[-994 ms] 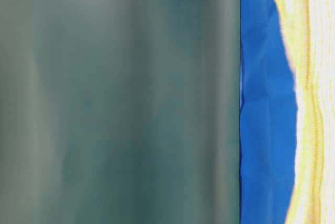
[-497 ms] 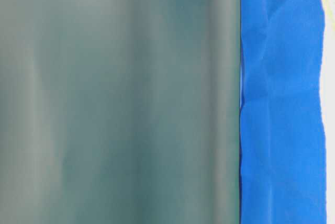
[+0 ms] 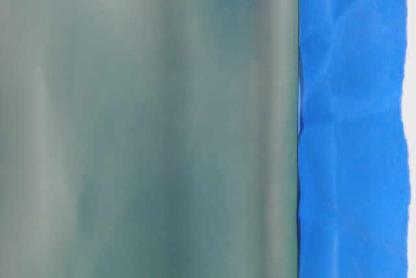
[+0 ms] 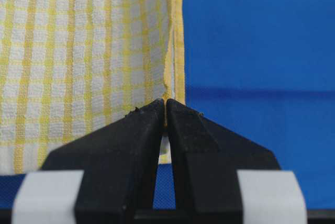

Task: Fold the yellow towel.
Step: 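Release the folded edge and open both grippers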

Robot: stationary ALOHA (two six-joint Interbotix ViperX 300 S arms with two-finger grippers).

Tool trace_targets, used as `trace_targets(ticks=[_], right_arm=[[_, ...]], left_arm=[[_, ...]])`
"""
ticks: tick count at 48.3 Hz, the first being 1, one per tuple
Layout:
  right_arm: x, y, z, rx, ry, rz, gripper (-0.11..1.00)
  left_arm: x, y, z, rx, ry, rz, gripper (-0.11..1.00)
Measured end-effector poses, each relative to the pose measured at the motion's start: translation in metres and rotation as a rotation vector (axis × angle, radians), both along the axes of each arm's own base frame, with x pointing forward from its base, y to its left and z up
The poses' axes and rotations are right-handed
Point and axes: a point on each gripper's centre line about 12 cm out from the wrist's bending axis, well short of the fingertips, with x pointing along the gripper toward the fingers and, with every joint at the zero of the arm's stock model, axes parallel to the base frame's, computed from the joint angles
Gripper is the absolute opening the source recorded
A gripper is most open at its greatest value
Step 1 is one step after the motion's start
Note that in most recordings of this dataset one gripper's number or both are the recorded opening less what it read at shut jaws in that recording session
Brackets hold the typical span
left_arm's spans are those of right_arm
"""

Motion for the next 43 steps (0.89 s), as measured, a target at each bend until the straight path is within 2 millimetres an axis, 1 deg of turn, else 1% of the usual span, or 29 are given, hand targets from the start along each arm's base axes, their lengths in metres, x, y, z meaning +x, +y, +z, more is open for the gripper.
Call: trace_targets(ticks=[14, 19, 22, 23, 26, 32, 35, 37, 38, 43], right_arm=[[0.006, 0.008, -0.006, -0.003, 0.027, 0.025, 0.05], [0.01, 0.012, -0.007, -0.006, 0.035, 0.042, 0.05], [0.01, 0.015, -0.009, -0.006, 0.041, 0.05, 0.09], [0.011, 0.016, -0.009, -0.006, 0.042, 0.053, 0.13], [0.012, 0.018, -0.01, -0.008, 0.048, 0.062, 0.31], [0.011, 0.02, -0.01, -0.009, 0.054, 0.069, 0.69], [0.012, 0.02, -0.01, -0.009, 0.053, 0.07, 0.83], [0.012, 0.02, -0.01, -0.011, 0.052, 0.072, 0.83], [0.012, 0.02, -0.01, -0.012, 0.052, 0.072, 0.82], [0.011, 0.018, -0.008, -0.014, 0.046, 0.071, 0.76]], left_arm=[[0.01, -0.002, -0.015, 0.016, 0.072, 0.0, 0.03], [0.01, -0.003, -0.016, 0.018, 0.079, -0.001, 0.03], [0.01, -0.003, -0.016, 0.018, 0.082, -0.001, 0.07], [0.01, -0.003, -0.016, 0.018, 0.081, -0.001, 0.1], [0.01, -0.003, -0.016, 0.018, 0.082, -0.001, 0.22], [0.011, -0.002, -0.016, 0.018, 0.081, 0.001, 0.6], [0.011, -0.001, -0.016, 0.024, 0.08, -0.001, 0.77], [0.011, 0.0, -0.014, 0.027, 0.073, 0.003, 0.86], [0.012, 0.001, -0.013, 0.027, 0.068, 0.005, 0.87], [0.013, 0.009, -0.007, 0.028, 0.044, 0.029, 0.82]])
